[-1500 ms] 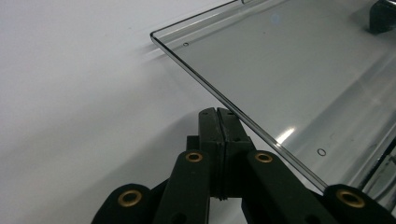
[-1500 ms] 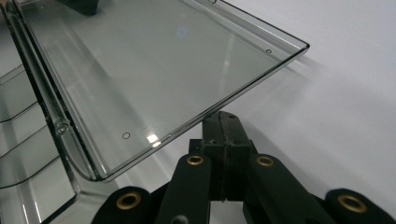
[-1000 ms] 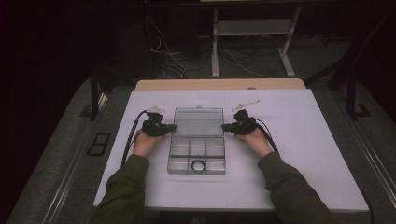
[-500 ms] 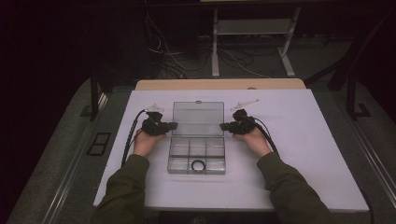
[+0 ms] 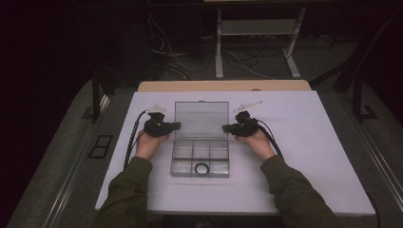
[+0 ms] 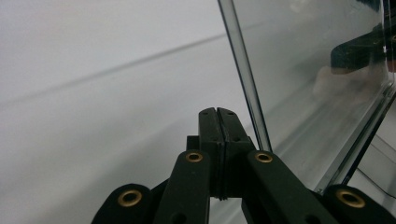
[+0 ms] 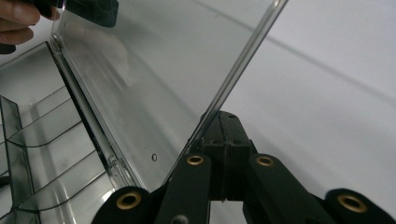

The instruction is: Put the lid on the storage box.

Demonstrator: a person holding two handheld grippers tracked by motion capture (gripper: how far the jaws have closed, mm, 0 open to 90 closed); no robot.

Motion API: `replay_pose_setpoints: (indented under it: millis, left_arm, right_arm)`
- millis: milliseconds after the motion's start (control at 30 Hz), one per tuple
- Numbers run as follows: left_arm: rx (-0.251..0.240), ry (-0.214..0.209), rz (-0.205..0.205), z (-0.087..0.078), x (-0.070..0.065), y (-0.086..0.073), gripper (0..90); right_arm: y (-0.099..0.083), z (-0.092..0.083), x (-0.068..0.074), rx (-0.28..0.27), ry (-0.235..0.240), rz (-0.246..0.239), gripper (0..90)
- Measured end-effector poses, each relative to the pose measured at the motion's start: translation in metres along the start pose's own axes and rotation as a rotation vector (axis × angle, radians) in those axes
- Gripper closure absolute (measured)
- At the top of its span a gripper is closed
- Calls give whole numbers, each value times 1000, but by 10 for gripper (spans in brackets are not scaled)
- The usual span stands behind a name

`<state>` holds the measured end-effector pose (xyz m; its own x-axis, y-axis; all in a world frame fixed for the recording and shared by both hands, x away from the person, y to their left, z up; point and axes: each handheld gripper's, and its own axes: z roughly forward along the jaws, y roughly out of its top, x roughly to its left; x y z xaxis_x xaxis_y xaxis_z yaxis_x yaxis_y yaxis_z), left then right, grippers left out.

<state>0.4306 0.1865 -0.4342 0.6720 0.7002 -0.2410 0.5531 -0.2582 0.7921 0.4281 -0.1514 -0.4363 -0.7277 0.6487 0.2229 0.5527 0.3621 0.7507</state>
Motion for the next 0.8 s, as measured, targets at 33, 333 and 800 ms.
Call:
replay_pose_setpoints:
  millis: [33, 333, 800]
  left_arm:
    - [-2, -1, 0, -1, 0, 1, 890]
    - [-28, 10, 4, -6, 2, 3, 856]
    - [-114, 24, -13, -35, 8, 5, 743]
  right_arm:
    - [0, 0, 0, -3, 0, -2, 893]
    - [2, -1, 1, -18, 3, -1, 893]
    - [3, -3, 2, -38, 4, -6, 893]
